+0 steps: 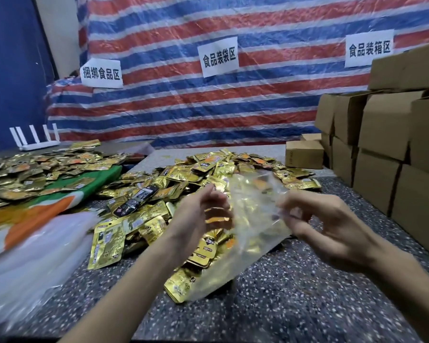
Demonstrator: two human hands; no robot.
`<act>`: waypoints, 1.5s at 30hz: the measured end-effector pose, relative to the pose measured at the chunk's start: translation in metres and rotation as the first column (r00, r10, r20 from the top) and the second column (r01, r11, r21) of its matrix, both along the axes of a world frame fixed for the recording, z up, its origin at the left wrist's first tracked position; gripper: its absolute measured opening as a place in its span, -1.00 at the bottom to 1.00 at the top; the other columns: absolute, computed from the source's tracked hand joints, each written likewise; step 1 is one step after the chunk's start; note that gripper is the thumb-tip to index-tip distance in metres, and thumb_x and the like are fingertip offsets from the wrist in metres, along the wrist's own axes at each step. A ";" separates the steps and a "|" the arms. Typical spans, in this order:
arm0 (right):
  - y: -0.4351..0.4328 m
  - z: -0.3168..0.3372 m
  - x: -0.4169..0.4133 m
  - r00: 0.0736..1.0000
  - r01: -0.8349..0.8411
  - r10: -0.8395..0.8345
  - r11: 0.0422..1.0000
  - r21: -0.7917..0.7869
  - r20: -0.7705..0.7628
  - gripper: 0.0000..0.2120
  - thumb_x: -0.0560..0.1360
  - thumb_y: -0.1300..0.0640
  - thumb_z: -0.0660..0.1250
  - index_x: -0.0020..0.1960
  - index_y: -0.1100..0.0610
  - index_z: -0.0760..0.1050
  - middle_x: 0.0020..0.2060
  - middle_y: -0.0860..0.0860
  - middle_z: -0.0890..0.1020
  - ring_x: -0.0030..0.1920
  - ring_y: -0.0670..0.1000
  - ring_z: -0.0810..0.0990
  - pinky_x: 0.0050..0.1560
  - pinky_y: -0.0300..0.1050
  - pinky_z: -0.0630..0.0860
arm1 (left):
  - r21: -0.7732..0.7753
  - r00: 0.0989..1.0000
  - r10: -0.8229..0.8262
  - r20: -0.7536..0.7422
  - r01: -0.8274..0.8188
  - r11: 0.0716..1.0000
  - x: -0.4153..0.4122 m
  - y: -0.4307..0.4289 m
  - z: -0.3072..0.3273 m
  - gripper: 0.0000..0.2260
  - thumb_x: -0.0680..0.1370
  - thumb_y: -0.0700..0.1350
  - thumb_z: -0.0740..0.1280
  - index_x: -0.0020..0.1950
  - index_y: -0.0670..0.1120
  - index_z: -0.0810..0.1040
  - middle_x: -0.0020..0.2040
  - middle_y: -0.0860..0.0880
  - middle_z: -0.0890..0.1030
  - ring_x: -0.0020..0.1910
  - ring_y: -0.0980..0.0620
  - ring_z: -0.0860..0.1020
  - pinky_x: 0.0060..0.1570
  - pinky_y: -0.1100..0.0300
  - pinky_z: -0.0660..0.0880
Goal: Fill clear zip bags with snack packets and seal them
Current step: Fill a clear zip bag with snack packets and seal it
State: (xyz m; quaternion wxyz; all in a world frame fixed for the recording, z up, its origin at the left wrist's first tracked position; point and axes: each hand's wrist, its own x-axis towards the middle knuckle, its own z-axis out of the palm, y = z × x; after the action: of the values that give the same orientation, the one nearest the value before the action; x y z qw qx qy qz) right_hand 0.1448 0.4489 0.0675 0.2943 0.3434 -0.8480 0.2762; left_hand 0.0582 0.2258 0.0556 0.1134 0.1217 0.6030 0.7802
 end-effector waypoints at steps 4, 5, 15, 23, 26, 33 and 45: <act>0.021 0.014 0.011 0.980 0.200 -0.197 0.970 0.136 -0.035 -0.90 0.52 0.19 0.21 -0.12 0.03 0.44 -0.25 -0.21 0.44 -0.27 -0.06 0.48 -0.30 -0.09 0.45 | -0.762 0.861 0.122 -0.493 -0.495 0.417 -0.028 -0.013 -0.042 -0.69 0.61 0.14 0.26 0.18 -0.07 0.46 0.13 -0.06 0.56 0.00 0.04 0.56 -0.01 0.10 0.57; 0.023 0.017 0.014 0.974 0.226 -0.224 0.960 0.165 -0.027 -0.89 0.52 0.15 0.18 -0.13 -0.04 0.41 -0.23 -0.22 0.44 -0.25 -0.04 0.49 -0.28 -0.05 0.48 | -0.848 0.869 0.054 -0.491 -0.492 0.199 -0.031 -0.015 -0.056 -0.54 0.57 0.22 0.27 0.31 -0.07 0.40 0.24 -0.06 0.51 0.14 -0.02 0.53 0.11 0.00 0.55; 0.000 -0.011 -0.015 0.930 0.247 -0.331 0.883 0.399 0.158 -0.82 0.44 -0.03 0.14 -0.13 -0.01 0.49 -0.16 -0.16 0.48 -0.14 -0.19 0.46 -0.13 -0.21 0.48 | -0.910 0.926 0.098 -0.365 -0.377 0.171 -0.039 -0.020 -0.075 -0.39 0.27 0.19 0.57 0.19 0.04 0.41 0.24 -0.01 0.46 0.26 -0.05 0.42 0.21 -0.03 0.41; -0.019 -0.027 -0.024 0.947 0.187 -0.256 0.930 0.315 0.193 -0.82 0.50 -0.02 0.19 -0.07 -0.02 0.55 -0.09 -0.17 0.53 -0.08 -0.19 0.51 -0.05 -0.19 0.54 | -0.517 0.936 0.213 -0.280 -0.334 0.788 -0.032 -0.043 -0.036 -0.58 0.29 -0.32 0.60 0.02 -0.05 0.52 -0.02 -0.08 0.56 -0.27 0.04 0.66 -0.40 0.26 0.58; -0.022 -0.027 -0.024 0.959 0.157 -0.212 0.951 0.268 0.189 -0.87 0.52 0.02 0.25 -0.08 -0.01 0.56 -0.12 -0.14 0.54 -0.10 -0.15 0.52 -0.07 -0.14 0.54 | -0.351 0.947 0.186 -0.263 -0.273 0.896 -0.022 -0.056 -0.003 -0.59 0.22 -0.23 0.62 0.02 -0.03 0.66 0.13 -0.07 0.58 0.00 -0.05 0.65 -0.13 0.12 0.64; -0.026 -0.030 -0.023 0.976 0.131 -0.151 0.982 0.133 0.156 -0.90 0.50 0.04 0.33 -0.09 0.00 0.61 -0.12 -0.14 0.56 -0.11 -0.09 0.56 -0.11 0.02 0.56 | -0.229 0.947 0.116 -0.299 -0.189 0.955 0.001 -0.062 0.051 -0.39 0.13 -0.22 0.59 0.15 -0.19 0.54 -0.15 -0.10 0.73 -0.16 -0.10 0.71 -0.27 0.15 0.63; -0.038 -0.021 -0.015 1.000 0.024 -0.024 0.996 -0.089 0.006 -0.91 0.42 0.31 0.51 -0.10 0.18 0.67 -0.11 -0.02 0.63 -0.11 -0.06 0.63 -0.15 -0.11 0.60 | -0.257 0.974 0.139 -0.178 -0.182 0.949 0.007 0.007 0.035 -0.74 0.46 -0.16 0.51 0.06 -0.06 0.49 -0.22 0.07 0.70 -0.29 0.22 0.65 -0.25 0.30 0.52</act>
State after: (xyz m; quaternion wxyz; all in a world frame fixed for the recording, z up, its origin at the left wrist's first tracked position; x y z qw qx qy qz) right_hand 0.1295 0.4108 0.0468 0.3107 0.3191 -0.8397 0.3108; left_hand 0.0653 0.2330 0.0902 0.0171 0.1168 0.7193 0.6846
